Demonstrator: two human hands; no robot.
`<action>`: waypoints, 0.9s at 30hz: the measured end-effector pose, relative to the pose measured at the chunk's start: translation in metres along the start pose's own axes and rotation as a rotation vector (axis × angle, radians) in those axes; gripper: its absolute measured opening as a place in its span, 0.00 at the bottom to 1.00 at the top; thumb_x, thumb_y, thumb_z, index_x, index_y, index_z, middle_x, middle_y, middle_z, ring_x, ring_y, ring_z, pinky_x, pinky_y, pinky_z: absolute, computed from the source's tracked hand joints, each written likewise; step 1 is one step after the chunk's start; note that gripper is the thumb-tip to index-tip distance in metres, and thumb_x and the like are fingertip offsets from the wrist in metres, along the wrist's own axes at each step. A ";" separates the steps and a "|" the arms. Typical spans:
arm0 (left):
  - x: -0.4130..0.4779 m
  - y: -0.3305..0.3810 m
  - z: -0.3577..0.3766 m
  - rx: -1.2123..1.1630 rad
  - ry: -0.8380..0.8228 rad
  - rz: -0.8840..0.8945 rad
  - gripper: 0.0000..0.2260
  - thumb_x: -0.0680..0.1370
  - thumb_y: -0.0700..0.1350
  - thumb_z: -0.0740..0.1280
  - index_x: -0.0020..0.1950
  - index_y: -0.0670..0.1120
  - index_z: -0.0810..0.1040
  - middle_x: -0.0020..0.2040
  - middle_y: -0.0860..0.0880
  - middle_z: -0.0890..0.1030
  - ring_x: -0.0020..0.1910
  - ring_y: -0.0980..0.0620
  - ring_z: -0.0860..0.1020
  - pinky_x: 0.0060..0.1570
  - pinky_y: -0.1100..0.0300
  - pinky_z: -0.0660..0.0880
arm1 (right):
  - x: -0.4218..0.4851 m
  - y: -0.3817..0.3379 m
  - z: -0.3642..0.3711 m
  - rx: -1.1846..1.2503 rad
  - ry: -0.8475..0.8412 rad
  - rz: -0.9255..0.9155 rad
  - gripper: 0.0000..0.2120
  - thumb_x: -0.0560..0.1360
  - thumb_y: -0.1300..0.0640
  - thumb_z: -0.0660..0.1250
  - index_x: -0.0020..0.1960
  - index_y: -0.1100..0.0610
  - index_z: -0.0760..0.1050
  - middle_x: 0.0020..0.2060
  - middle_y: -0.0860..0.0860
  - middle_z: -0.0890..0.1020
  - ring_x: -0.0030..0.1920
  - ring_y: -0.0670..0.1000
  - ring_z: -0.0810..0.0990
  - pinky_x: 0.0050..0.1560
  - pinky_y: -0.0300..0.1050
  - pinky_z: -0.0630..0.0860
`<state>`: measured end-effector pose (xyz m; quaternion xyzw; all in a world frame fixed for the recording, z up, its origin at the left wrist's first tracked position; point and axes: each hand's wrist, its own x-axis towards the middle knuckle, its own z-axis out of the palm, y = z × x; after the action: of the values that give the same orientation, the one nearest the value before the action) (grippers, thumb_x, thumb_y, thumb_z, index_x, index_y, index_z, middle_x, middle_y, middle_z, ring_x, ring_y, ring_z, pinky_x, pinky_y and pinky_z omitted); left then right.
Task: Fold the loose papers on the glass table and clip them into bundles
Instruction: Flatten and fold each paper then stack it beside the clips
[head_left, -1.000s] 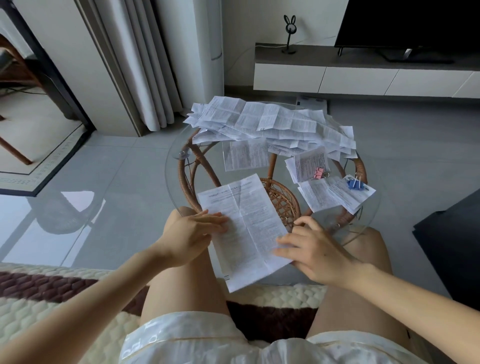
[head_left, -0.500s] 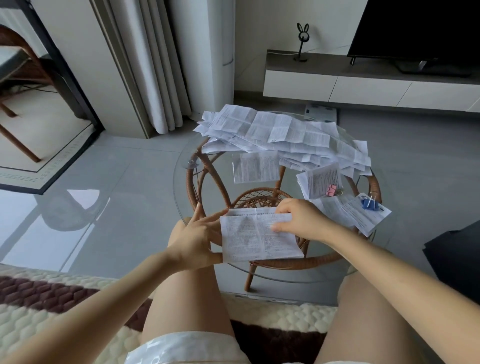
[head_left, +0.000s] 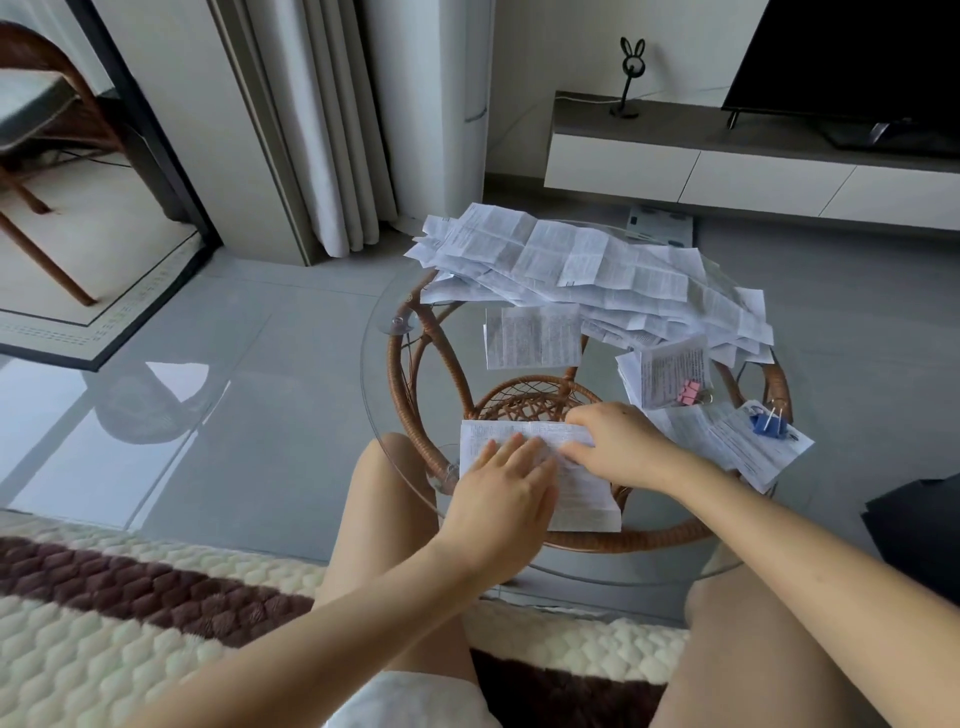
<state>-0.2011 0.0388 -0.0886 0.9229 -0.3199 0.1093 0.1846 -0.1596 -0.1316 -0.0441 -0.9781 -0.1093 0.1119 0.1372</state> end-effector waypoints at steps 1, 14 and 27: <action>-0.001 -0.002 0.004 0.011 -0.008 -0.021 0.18 0.79 0.48 0.55 0.56 0.44 0.82 0.57 0.46 0.81 0.58 0.44 0.78 0.61 0.50 0.72 | 0.001 -0.001 0.000 -0.005 -0.008 -0.002 0.17 0.77 0.54 0.63 0.32 0.53 0.61 0.30 0.46 0.67 0.38 0.50 0.68 0.39 0.44 0.61; -0.008 -0.006 0.026 0.101 -0.042 -0.090 0.22 0.78 0.51 0.53 0.68 0.44 0.73 0.69 0.40 0.72 0.70 0.40 0.69 0.67 0.35 0.61 | 0.006 -0.002 0.002 -0.059 -0.027 0.013 0.17 0.77 0.55 0.61 0.32 0.55 0.59 0.31 0.48 0.66 0.38 0.53 0.68 0.39 0.46 0.62; -0.009 -0.005 0.029 0.125 -0.078 -0.113 0.23 0.79 0.51 0.53 0.71 0.44 0.71 0.71 0.41 0.70 0.71 0.41 0.67 0.68 0.34 0.57 | 0.006 -0.006 0.002 -0.078 -0.023 0.041 0.19 0.78 0.54 0.60 0.32 0.51 0.55 0.31 0.44 0.61 0.41 0.51 0.66 0.40 0.43 0.60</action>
<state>-0.2022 0.0353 -0.1193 0.9527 -0.2670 0.0823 0.1200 -0.1555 -0.1245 -0.0453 -0.9834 -0.0950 0.1218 0.0952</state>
